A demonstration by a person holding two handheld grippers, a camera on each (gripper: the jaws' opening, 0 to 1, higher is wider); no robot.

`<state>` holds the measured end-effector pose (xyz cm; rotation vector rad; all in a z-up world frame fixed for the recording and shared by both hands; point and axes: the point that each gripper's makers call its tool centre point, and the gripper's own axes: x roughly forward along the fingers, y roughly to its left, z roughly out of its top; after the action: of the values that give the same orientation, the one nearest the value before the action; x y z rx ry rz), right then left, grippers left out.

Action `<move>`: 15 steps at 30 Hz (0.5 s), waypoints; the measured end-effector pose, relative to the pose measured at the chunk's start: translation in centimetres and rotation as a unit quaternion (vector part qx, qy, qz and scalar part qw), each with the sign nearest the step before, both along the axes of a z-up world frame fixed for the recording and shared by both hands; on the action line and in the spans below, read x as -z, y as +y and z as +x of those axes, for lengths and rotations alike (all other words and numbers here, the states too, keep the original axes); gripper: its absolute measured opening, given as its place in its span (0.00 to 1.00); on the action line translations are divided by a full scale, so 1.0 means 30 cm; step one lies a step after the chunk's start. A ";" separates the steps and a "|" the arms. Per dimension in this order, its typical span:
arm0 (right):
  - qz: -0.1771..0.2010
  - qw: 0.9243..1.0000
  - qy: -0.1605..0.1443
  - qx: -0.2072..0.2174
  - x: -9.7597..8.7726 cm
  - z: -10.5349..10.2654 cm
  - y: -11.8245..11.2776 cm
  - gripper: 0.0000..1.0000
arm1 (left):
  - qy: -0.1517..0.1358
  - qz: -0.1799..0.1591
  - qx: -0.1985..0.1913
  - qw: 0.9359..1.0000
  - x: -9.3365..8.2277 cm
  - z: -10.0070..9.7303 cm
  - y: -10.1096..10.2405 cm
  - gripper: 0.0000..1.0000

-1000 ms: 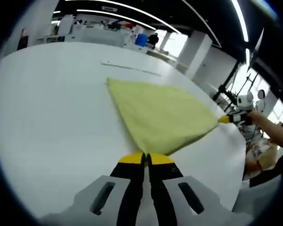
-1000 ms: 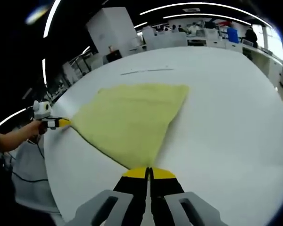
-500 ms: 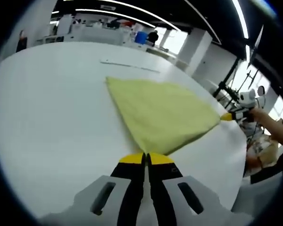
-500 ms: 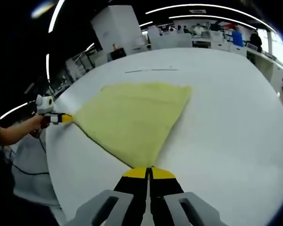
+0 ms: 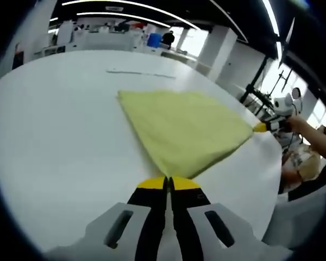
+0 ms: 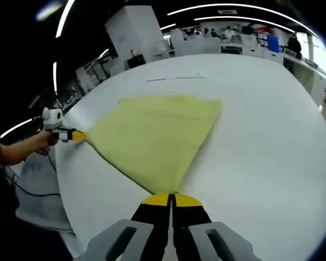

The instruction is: Fold the garment on the visible template until the final outline fits inside the template.

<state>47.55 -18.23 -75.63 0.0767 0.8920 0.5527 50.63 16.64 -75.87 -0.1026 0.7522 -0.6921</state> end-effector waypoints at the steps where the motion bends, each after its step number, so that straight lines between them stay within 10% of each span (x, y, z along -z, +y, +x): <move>1: 0.001 1.000 0.001 0.001 0.000 -0.006 -0.001 0.00 | 0.001 0.000 0.001 1.000 0.001 -0.006 -0.001 0.00; 15: 0.012 1.000 0.001 0.011 -0.009 -0.058 -0.013 0.00 | -0.005 0.011 0.010 1.000 -0.004 -0.048 -0.005 0.00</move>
<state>45.82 -18.62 -75.36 0.1092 0.8857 0.5427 49.18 16.48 -75.75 -0.0720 0.7508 -0.7028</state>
